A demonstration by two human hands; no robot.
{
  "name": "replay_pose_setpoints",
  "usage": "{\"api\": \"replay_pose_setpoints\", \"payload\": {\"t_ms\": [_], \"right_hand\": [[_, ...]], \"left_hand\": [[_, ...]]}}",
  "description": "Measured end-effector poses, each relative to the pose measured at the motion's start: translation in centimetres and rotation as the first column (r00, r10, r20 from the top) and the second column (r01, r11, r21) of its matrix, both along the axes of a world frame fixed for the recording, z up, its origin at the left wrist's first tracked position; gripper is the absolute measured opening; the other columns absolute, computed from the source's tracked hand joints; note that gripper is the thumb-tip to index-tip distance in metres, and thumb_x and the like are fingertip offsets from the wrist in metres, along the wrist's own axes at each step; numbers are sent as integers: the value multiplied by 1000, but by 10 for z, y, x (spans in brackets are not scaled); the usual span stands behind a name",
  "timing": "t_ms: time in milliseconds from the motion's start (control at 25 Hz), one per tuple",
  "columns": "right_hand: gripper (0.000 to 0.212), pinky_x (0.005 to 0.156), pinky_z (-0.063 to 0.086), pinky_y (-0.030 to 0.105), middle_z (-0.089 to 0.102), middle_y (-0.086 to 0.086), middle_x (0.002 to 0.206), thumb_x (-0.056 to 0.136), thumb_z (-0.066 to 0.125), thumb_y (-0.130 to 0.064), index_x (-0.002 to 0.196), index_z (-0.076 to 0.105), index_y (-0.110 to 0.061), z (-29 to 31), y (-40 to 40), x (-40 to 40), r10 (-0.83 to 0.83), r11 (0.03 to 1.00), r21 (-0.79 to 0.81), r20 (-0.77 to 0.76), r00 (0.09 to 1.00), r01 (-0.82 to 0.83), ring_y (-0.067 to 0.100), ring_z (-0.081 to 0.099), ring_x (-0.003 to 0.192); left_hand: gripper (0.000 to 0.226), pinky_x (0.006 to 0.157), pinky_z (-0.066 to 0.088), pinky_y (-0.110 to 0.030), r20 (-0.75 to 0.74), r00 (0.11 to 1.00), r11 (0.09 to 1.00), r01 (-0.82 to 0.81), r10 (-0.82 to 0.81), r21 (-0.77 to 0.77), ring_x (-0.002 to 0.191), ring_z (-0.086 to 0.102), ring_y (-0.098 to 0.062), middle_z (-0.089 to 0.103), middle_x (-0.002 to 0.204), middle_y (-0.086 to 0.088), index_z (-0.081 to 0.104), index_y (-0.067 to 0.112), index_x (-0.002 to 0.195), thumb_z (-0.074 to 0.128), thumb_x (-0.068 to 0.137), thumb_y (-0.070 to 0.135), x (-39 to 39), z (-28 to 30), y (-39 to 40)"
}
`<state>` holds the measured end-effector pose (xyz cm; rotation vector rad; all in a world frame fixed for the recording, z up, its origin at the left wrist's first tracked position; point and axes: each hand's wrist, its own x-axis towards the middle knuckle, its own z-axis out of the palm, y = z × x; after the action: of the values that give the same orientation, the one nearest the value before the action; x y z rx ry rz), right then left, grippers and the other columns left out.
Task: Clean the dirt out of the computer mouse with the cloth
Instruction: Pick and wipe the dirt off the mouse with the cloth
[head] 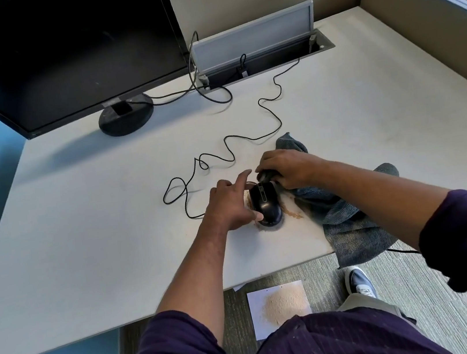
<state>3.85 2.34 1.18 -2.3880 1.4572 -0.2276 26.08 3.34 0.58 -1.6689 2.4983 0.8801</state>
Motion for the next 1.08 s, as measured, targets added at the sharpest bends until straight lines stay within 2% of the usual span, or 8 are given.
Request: {"api": "replay_pose_setpoints", "payload": {"t_ms": [120, 240, 320, 440, 560, 640, 880, 1080], "right_hand": [[34, 83, 54, 40, 62, -1, 108, 82, 62, -1, 108, 72, -19, 3, 4, -1, 8, 994, -105, -33, 999, -11, 22, 61, 102], [22, 79, 47, 38, 67, -6, 99, 85, 67, -13, 98, 76, -27, 6, 8, 5, 12, 937, -347, -91, 996, -43, 25, 58, 99], [23, 75, 41, 35, 68, -11, 97, 83, 69, -17, 96, 76, -33, 7, 10, 13, 18, 893, -440, -165, 986, -90, 23, 55, 95], [32, 73, 39, 35, 68, -10, 96, 78, 67, -10, 99, 75, -33, 5, 12, 18, 85, 854, -488, -216, 973, -183, 23, 54, 91], [35, 87, 39, 38, 66, -7, 101, 80, 57, -13, 104, 72, -32, 8, 15, 18, 148, 854, -464, -218, 965, -235, 26, 56, 105], [36, 97, 40, 42, 65, -3, 105, 80, 60, -10, 108, 71, -30, 8, 17, 17, 192, 869, -413, -227, 955, -273, 26, 58, 104], [32, 74, 49, 41, 60, 8, 106, 83, 67, -5, 108, 71, -23, 10, 22, 13, 344, 897, -231, -172, 923, -378, 29, 59, 92], [33, 77, 55, 41, 66, 13, 109, 74, 68, 2, 104, 75, -11, 4, 22, 32, 451, 854, -226, -132, 883, -469, 32, 62, 93]], "left_hand": [[112, 95, 26, -31, -6, 1000, 1000, -3, 3, 14, 133, 27, -18, 53, 150, 20, 19, 45, 161, 89, 74, 35, 1, -1, 0], [112, 95, 29, -33, -13, 1000, 1000, -24, 24, 18, 135, 29, -22, 49, 152, 17, 19, 49, 159, 88, 73, 37, 1, -2, 1], [110, 96, 30, -34, -38, 998, 999, -48, 49, 12, 135, 32, -24, 48, 151, 12, 20, 51, 157, 88, 71, 40, 2, -5, 3], [115, 104, 28, -36, -100, 993, 998, -62, 62, 6, 140, 35, -23, 50, 155, 17, 23, 43, 160, 89, 66, 50, 5, -10, 13], [125, 106, 31, -41, -150, 986, 997, -79, 80, 11, 138, 37, -26, 49, 154, 14, 25, 41, 157, 87, 50, 64, 4, -16, 30], [126, 106, 33, -43, -158, 984, 996, -82, 77, -22, 137, 39, -29, 50, 151, 10, 27, 38, 156, 92, 50, 60, -1, -20, 37], [139, 117, 30, -49, -178, 979, 993, -110, 103, -34, 144, 35, -29, 46, 159, 7, 14, 31, 166, 97, 57, 53, -7, -24, 37], [145, 115, 27, -42, -198, 970, 989, -146, 139, -26, 144, 34, -26, 52, 153, 3, 10, 31, 167, 98, 54, 53, -3, -27, 35]]}}
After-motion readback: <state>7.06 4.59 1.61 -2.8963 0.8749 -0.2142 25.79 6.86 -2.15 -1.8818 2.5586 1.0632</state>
